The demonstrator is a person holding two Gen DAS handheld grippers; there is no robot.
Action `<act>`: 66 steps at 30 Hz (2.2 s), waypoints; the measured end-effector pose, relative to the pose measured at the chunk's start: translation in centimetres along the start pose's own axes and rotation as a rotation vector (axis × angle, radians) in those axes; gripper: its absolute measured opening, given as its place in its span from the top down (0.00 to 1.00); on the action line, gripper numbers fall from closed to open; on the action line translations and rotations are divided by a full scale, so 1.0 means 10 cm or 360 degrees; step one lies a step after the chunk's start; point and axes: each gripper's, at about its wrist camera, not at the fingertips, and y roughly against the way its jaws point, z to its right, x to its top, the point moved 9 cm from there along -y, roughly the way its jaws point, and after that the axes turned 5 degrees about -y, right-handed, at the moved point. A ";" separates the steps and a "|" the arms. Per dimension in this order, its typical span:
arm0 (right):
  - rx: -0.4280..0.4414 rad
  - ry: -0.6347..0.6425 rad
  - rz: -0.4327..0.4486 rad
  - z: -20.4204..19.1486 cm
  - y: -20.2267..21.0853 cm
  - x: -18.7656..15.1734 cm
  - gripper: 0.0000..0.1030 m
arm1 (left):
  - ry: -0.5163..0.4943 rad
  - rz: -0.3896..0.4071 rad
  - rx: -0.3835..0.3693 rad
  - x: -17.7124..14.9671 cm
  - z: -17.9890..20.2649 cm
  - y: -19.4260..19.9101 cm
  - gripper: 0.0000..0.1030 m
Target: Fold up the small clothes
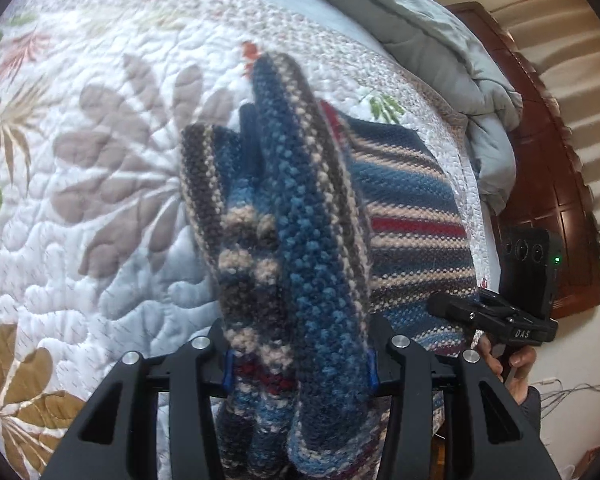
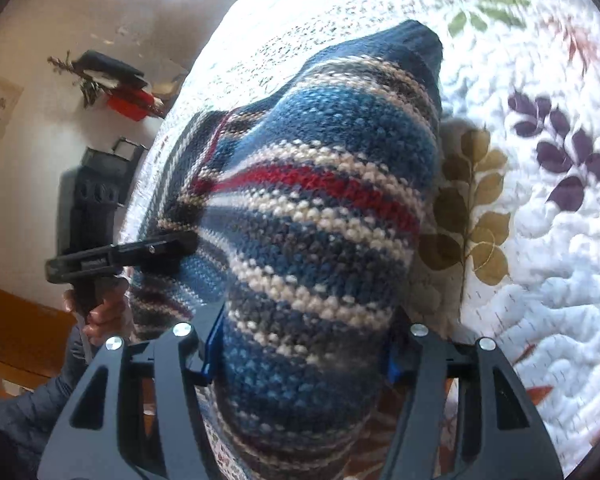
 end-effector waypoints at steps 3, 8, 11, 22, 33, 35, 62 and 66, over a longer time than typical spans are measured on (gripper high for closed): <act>0.0065 -0.0010 0.0006 0.13 0.00 -0.06 0.40 | 0.0000 0.0005 -0.0039 -0.08 -0.06 -0.03 0.51; 0.0136 -0.0040 0.0023 0.30 -0.03 -0.06 0.35 | 0.0032 0.0016 -0.0048 -0.16 -0.18 -0.10 0.46; 0.0101 -0.0037 0.0031 0.33 -0.01 -0.06 0.33 | 0.0045 0.0015 -0.0026 -0.20 -0.20 -0.06 0.46; -0.0060 -0.0089 0.0158 0.17 0.36 -0.34 0.22 | 0.0082 0.0126 0.0222 -0.43 -0.14 0.43 0.33; -0.0601 -0.0058 0.0337 -0.06 0.72 -0.86 0.15 | 0.0076 0.0224 0.0748 -0.98 -0.21 0.88 0.25; -0.0660 -0.0078 0.0357 -0.04 0.75 -0.98 0.15 | 0.0090 0.0207 0.0786 -1.11 -0.23 0.91 0.25; -0.0971 -0.0070 0.0475 -0.86 1.00 -1.92 0.08 | -0.0310 0.0395 0.1146 -1.88 0.90 1.48 0.11; -0.0977 -0.0065 0.0494 -0.90 1.04 -1.93 0.08 | -0.0327 0.0410 0.1155 -1.89 0.97 1.52 0.11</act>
